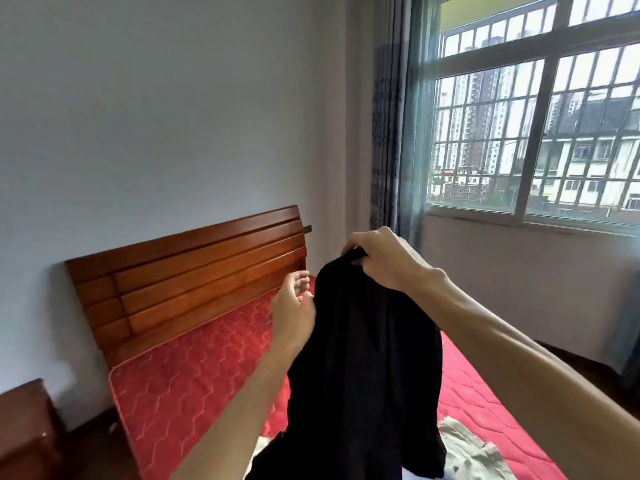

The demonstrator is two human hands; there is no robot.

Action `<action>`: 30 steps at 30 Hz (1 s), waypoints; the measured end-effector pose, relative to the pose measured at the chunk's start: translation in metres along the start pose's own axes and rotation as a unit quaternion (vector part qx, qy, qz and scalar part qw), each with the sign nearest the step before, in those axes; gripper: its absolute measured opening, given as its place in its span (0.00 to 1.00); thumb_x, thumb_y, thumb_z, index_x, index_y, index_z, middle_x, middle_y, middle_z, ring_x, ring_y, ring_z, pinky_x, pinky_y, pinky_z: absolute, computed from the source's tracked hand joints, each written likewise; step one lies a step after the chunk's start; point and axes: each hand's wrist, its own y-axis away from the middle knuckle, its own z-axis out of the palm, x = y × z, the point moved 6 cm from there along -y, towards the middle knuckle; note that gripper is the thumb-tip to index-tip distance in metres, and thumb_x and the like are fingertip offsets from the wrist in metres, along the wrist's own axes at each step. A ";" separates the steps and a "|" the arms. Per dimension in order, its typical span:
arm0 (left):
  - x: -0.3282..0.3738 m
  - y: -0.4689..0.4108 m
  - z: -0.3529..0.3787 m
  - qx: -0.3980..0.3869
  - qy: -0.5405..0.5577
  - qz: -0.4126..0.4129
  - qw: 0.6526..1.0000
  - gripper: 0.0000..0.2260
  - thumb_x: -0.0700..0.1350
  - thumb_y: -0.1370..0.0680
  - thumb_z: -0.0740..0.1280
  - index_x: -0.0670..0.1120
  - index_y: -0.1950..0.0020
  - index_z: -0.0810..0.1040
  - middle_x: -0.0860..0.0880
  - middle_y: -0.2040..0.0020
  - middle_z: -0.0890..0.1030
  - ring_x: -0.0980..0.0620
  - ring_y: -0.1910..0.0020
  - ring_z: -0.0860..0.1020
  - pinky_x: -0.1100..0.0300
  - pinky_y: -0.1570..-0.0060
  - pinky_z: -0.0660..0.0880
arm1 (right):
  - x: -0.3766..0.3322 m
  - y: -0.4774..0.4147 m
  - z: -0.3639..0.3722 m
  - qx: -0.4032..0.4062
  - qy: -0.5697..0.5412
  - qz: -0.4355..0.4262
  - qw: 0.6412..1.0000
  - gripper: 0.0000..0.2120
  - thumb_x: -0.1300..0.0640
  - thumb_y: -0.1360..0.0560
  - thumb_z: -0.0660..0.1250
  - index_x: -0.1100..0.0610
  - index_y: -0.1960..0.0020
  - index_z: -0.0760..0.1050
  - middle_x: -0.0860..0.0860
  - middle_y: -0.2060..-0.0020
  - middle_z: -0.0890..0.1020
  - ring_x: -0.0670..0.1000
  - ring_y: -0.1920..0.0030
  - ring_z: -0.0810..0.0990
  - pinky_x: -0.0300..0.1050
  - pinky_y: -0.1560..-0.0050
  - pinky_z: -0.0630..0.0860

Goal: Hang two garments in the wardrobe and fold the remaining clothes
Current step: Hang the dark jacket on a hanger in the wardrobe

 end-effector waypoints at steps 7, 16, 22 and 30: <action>-0.028 0.078 0.043 -0.002 -0.066 0.193 0.979 0.14 0.30 0.24 0.64 0.46 0.44 0.76 0.54 0.48 0.73 0.57 0.47 0.75 0.63 0.43 0.74 | 0.028 0.031 0.008 -0.007 0.027 0.034 0.999 0.12 0.63 0.28 0.70 0.49 0.49 0.84 0.47 0.52 0.83 0.52 0.50 0.81 0.53 0.46 0.80; -0.062 0.105 0.147 -0.279 -0.043 0.250 0.926 0.25 0.54 0.20 0.57 0.44 0.25 0.67 0.46 0.29 0.72 0.46 0.30 0.70 0.48 0.29 0.65 | 0.072 0.120 -0.028 -0.058 -0.055 0.159 0.984 0.09 0.61 0.29 0.76 0.48 0.52 0.86 0.44 0.60 0.86 0.44 0.55 0.83 0.43 0.46 0.78; -0.065 0.149 0.202 -0.365 -0.033 0.270 0.890 0.21 0.42 0.22 0.61 0.46 0.28 0.73 0.50 0.31 0.75 0.49 0.30 0.71 0.50 0.30 0.67 | 0.111 0.193 -0.033 -0.061 -0.090 0.254 0.961 0.12 0.64 0.29 0.75 0.51 0.49 0.86 0.41 0.57 0.87 0.39 0.53 0.84 0.36 0.45 0.78; -0.082 0.127 0.210 -0.455 -0.051 0.256 0.851 0.06 0.48 0.18 0.64 0.46 0.50 0.75 0.52 0.61 0.81 0.56 0.64 0.79 0.55 0.62 0.78 | 0.179 0.305 -0.035 -0.029 0.087 0.383 0.919 0.07 0.45 0.29 0.75 0.47 0.53 0.85 0.42 0.59 0.85 0.45 0.55 0.83 0.51 0.49 0.80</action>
